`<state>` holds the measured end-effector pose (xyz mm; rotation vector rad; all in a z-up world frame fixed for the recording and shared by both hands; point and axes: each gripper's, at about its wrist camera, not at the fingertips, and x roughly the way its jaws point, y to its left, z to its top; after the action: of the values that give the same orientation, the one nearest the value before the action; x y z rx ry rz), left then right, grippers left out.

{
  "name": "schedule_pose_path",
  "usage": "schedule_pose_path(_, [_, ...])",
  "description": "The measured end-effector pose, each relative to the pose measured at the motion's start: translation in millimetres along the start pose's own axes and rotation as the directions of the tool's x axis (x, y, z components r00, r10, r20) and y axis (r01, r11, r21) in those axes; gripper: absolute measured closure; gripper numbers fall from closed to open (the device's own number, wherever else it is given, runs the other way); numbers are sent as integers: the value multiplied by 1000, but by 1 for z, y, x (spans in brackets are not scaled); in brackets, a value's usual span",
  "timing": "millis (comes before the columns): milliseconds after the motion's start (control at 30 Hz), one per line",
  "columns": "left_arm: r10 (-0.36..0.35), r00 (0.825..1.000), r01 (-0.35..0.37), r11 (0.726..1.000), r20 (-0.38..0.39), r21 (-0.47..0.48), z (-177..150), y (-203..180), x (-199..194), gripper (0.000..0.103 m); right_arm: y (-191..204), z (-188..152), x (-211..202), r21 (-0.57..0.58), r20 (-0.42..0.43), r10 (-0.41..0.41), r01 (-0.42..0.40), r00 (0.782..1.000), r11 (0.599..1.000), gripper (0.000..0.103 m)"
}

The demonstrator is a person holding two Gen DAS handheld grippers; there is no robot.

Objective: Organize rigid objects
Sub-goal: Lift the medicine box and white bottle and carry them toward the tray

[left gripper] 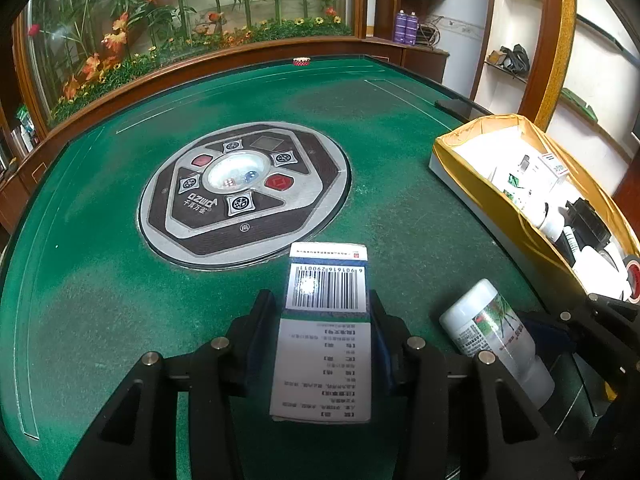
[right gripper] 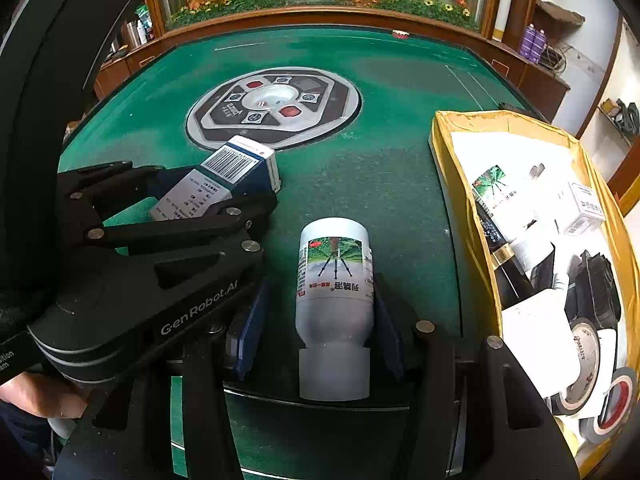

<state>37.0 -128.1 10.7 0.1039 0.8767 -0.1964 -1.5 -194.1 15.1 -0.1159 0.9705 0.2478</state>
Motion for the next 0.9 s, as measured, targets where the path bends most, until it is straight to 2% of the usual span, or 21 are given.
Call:
schedule_pose_path(33, [0, 1000, 0, 1000, 0, 0, 0, 0, 0, 58, -2, 0, 0, 8, 2, -11, 11, 1000, 1000, 67])
schedule_pose_path(67, [0, 1000, 0, 1000, 0, 1, 0, 0, 0, 58, -4, 0, -1, 21, 4, -21, 21, 1000, 1000, 69])
schedule_pose_path(400, [2, 1000, -2, 1000, -1, 1, 0, 0, 0, 59, -14, -7, -6, 68, 16, 15, -16, 1000, 998, 69])
schedule_pose_path(600, [4, 1000, -4, 1000, 5, 24, 0, -7, -2, 68, -12, -7, -5, 59, 15, 7, -8, 1000, 998, 69])
schedule_pose_path(900, [22, 1000, -22, 1000, 7, 15, -2, -5, -4, 69, -12, -7, -5, 69, 14, 0, -1, 1000, 998, 68])
